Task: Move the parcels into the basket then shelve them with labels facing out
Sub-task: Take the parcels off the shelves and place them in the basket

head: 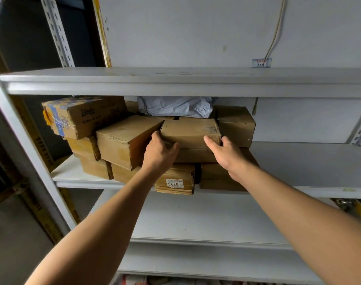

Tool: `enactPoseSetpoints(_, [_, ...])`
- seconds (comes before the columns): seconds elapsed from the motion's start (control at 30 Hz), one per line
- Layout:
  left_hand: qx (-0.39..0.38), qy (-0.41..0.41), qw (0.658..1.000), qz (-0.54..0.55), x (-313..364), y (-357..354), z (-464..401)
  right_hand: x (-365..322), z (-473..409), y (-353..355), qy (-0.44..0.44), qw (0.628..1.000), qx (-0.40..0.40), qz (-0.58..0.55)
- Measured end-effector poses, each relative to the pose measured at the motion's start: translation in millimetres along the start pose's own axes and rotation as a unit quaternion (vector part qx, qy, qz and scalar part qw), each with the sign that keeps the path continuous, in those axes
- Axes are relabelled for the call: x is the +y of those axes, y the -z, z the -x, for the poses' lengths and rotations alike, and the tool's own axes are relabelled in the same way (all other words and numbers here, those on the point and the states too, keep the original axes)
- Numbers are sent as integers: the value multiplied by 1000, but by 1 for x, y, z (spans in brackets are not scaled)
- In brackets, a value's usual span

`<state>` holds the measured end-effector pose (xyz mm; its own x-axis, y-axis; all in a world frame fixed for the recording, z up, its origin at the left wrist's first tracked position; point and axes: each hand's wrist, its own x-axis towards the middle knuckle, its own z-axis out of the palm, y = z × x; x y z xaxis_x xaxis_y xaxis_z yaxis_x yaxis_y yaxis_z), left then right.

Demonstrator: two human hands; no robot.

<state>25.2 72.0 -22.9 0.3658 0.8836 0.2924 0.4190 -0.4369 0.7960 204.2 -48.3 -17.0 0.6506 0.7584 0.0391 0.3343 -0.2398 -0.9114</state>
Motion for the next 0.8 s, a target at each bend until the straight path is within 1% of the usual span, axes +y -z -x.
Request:
enactPoseSetpoints(0.03, [9,-15,1000,5,2,-1,6,1,1,2,-1,1000,3,-26])
enactPoseSetpoints(0.1, [36,-70,997,26,7,-5,20,2,4,6,-14,993,16,-116])
enactPoseSetpoints(0.2, [65,-152,985,53,24,-12,48,-3,14,22,-33,965,45,-256])
enactPoseSetpoints(0.3, [51,-174,978,102,38,-24,69,-5,24,47,-24,941,75,-328])
enactPoseSetpoints(0.4, [38,-148,977,151,46,-32,71,3,34,83,-11,935,121,-334])
enactPoseSetpoints(0.43, [24,-124,978,165,48,-33,67,8,35,95,-1,939,127,-321])
enactPoseSetpoints(0.47, [-7,-93,978,186,52,-34,63,12,39,106,9,943,129,-307])
enactPoseSetpoints(0.5, [-59,-57,973,216,57,-35,60,16,43,117,19,948,127,-292])
enactPoseSetpoints(0.53, [-128,-24,961,244,64,-35,59,19,48,126,26,950,119,-287])
enactPoseSetpoints(0.6, [-275,30,915,294,79,-41,65,28,56,142,37,951,100,-290])
enactPoseSetpoints(0.63, [-319,44,893,315,85,-47,70,32,60,149,44,950,99,-294])
enactPoseSetpoints(0.67, [-341,46,878,333,91,-54,75,35,65,155,48,948,108,-297])
enactPoseSetpoints(0.7, [-346,40,869,350,95,-62,79,39,68,161,51,945,122,-299])
enactPoseSetpoints(0.73, [-343,31,865,364,99,-72,83,42,72,167,50,944,142,-293])
enactPoseSetpoints(0.8, [-321,7,870,375,106,-96,90,49,87,176,30,948,177,-263])
